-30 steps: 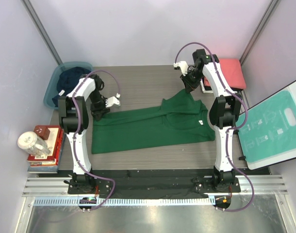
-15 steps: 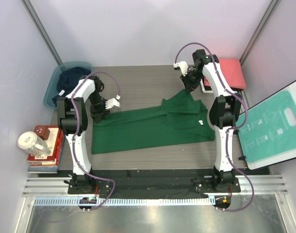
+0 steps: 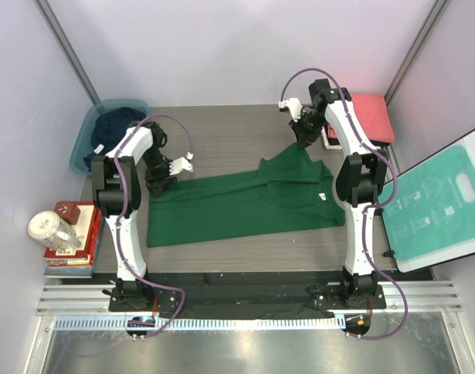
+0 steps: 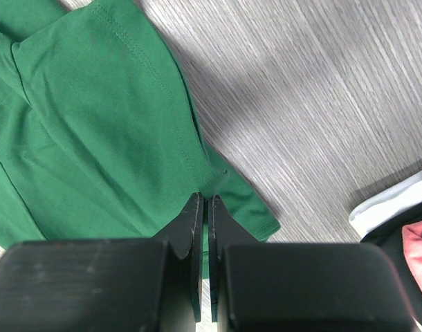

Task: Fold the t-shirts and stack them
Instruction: Fold the other side of the tshirt into a rectangle

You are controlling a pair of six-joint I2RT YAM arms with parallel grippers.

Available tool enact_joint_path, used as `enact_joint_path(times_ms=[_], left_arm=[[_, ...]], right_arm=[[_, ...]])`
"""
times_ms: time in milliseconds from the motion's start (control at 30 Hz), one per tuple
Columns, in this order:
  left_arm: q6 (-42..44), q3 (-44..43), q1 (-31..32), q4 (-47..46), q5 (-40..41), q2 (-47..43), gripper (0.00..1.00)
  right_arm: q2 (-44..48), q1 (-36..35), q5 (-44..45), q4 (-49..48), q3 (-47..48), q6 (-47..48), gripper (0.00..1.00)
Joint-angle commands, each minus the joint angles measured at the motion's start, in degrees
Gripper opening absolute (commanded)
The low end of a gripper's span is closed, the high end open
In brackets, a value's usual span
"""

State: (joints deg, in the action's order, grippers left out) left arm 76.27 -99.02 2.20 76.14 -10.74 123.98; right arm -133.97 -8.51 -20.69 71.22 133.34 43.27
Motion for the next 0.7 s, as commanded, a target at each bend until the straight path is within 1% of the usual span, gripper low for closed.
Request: enact_joint_path(times_ms=[0,33,100,133,300,400,433,467,500,533,567,667], left_arm=[[-0.42,0.32,0.26,18.17,-1.91,-1.64,0.38],[-0.33,0.41,0.26,18.17,-1.91,-1.64,0.24],[-0.68,0.41,0.35,18.08,-1.91,-1.29,0.03],[-0.77,0.32,0.27,18.17,-1.91,-1.2,0.0],[-0.86,-1.26,0.26,18.17,-0.95,-1.81,0.0],[-1.91,-3.88,-0.09,17.29,-0.68,-2.52,0.0],[-2.26,-4.51,-0.17,17.2,-1.21,-2.52,0.05],[-2.61,-5.21,-0.18,17.2,-1.47,-2.61,0.18],[-2.79,-5.22,-0.18,17.29,-1.74,-2.61,0.35],[-2.79,-4.95,-0.09,17.2,-1.74,-3.13,0.48],[-2.53,-4.08,-0.17,17.11,-1.82,-3.39,0.5],[-1.57,-2.5,0.0,17.11,-2.09,-4.45,0.5]], right_arm=[[2.75,-0.36,-0.32,-1.0,0.52,-0.46,0.02],[2.75,-0.36,-0.32,-1.0,0.61,-0.46,0.01],[2.75,-0.36,-0.23,-1.17,0.61,-0.38,0.01],[2.75,-0.28,-0.23,-1.08,0.69,-0.38,0.01],[2.75,-0.45,0.03,-1.17,0.87,-0.38,0.01],[2.75,-0.36,-0.05,-1.17,0.87,-0.46,0.02],[2.75,-0.45,-0.23,-1.26,0.96,-0.46,0.01],[2.66,-0.45,-0.23,-1.26,0.96,-0.55,0.01],[2.66,-0.45,-0.14,-1.26,0.96,-0.55,0.01],[2.66,-0.54,-0.23,-1.26,0.96,-0.55,0.02],[2.66,-0.54,-0.23,-1.26,0.96,-0.55,0.01],[2.66,-0.54,-0.14,-1.35,0.96,-0.46,0.01]])
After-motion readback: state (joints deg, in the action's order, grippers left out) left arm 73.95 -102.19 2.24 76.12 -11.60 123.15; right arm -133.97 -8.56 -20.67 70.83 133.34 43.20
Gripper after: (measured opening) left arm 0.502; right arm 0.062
